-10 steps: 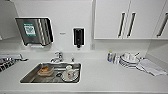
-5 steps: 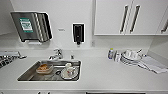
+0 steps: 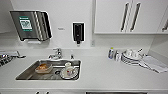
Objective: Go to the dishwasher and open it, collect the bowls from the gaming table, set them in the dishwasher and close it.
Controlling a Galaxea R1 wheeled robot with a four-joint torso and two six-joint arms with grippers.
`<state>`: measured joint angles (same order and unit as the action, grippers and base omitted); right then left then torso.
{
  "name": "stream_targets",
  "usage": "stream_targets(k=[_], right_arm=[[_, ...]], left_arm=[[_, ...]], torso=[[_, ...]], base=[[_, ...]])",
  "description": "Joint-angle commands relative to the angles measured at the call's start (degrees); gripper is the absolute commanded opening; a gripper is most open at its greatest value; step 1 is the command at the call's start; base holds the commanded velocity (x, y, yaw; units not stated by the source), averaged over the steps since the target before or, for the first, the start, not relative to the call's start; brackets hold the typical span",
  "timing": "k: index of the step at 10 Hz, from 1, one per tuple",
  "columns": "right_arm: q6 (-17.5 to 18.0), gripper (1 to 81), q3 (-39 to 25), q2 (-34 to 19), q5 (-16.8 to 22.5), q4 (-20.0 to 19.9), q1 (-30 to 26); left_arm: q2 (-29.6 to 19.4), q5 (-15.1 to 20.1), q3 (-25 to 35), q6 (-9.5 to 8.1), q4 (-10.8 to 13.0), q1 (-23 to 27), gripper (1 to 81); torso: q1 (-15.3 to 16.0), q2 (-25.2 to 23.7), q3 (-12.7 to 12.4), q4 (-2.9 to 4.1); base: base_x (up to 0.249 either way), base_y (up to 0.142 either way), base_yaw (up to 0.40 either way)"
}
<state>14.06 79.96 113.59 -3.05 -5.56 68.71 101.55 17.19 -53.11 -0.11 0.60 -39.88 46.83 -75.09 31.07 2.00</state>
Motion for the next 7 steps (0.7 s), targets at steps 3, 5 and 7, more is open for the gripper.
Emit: stream_targets(k=[3,5,7], right_arm=[[1.59,81.1,-3.23,-3.61,2.08,-0.59,-6.77],[3.34,81.1,-6.4,-5.1,2.17,-0.51,-9.23],[5.28,81.1,-8.86,-7.21,4.36,-0.59,-12.04]], left_arm=[[-1.95,4.34,1.34,-0.94,-1.3,7.22,81.1],[-2.04,4.17,1.17,-0.94,-1.22,7.4,81.1],[-2.04,4.26,0.91,-0.86,-1.21,8.36,81.1]], torso=[[2.03,-3.21,3.06,0.0],[2.6,-4.02,3.87,0.0],[2.62,-4.0,3.83,0.0]], base=[[0.0,0.0,0.0],[0.0,0.0,0.0],[0.0,0.0,0.0]])
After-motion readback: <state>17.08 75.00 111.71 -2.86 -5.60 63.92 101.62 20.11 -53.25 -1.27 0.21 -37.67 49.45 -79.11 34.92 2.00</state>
